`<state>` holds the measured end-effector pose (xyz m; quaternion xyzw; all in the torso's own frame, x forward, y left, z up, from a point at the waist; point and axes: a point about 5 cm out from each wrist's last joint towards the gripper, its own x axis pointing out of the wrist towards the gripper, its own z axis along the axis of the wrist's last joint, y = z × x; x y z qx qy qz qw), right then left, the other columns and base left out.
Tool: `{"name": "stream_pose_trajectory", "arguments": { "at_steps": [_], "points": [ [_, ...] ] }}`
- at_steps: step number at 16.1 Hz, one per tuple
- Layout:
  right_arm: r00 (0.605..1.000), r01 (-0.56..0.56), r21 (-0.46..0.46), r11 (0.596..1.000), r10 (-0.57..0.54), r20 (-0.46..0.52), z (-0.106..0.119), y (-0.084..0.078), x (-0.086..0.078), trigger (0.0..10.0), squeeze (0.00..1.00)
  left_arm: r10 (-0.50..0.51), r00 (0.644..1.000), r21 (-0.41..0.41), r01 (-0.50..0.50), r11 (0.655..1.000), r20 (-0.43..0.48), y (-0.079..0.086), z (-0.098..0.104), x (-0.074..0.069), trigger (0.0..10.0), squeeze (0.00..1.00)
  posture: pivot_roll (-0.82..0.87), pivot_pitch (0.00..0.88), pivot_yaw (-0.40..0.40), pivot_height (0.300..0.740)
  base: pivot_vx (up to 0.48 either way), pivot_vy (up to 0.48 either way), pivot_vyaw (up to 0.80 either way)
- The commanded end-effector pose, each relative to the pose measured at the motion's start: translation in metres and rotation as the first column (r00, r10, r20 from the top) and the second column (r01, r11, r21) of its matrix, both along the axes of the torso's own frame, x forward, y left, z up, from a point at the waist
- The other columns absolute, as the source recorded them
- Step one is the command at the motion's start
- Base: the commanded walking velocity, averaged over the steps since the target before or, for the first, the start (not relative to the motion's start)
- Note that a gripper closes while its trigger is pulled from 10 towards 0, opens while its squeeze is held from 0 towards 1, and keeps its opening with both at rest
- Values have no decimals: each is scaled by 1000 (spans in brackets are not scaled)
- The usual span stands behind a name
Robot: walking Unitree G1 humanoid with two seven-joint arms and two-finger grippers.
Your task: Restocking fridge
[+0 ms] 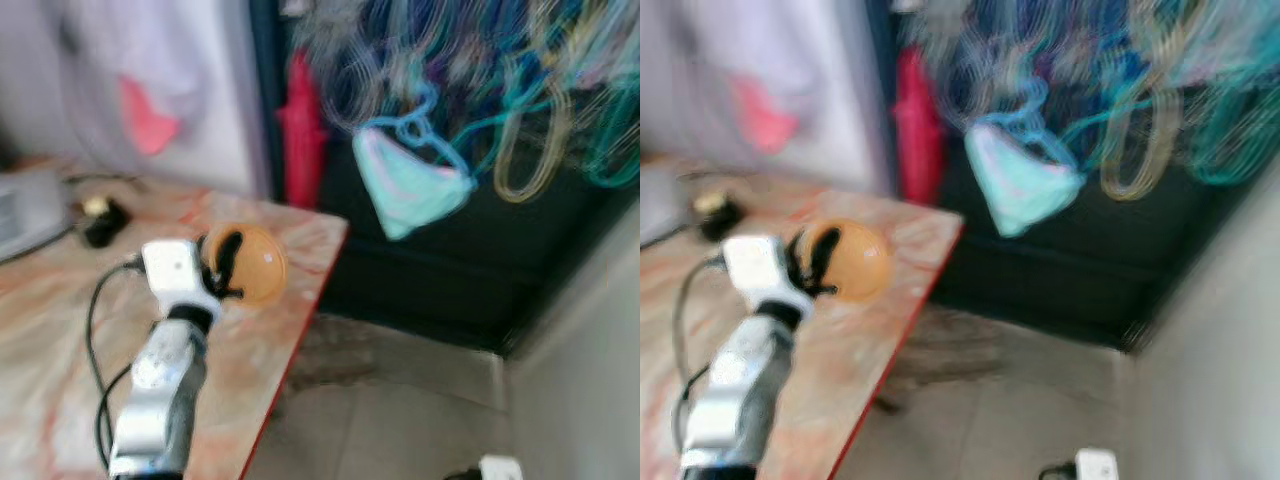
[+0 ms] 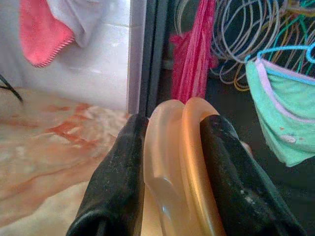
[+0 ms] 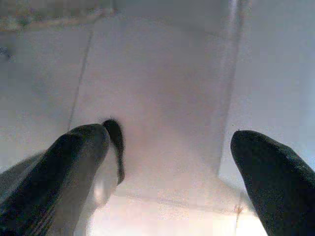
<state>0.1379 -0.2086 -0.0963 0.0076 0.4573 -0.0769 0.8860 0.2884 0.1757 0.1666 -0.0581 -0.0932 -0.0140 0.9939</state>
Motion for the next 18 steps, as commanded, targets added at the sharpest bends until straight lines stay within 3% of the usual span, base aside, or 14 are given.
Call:
{"name": "stream_pose_trajectory", "arguments": {
  "at_steps": [1, 18],
  "points": [
    [1000, 4, 4, 1000, -4, -9, -1, 1, -2, 10000, 0, -11, 1000, -9, 11, 1000, 26, -2, 7, 0, 10000, 0, 25, 69, 80, 740, 0, 0, -775],
    [1000, -5, 0, 1000, 5, -11, -1, 1, -2, 10000, 0, -10, 1000, -13, 11, 1000, 29, -1, 7, 3, 10000, 0, 23, 44, 79, 740, 0, 0, -775]
  ]
}}
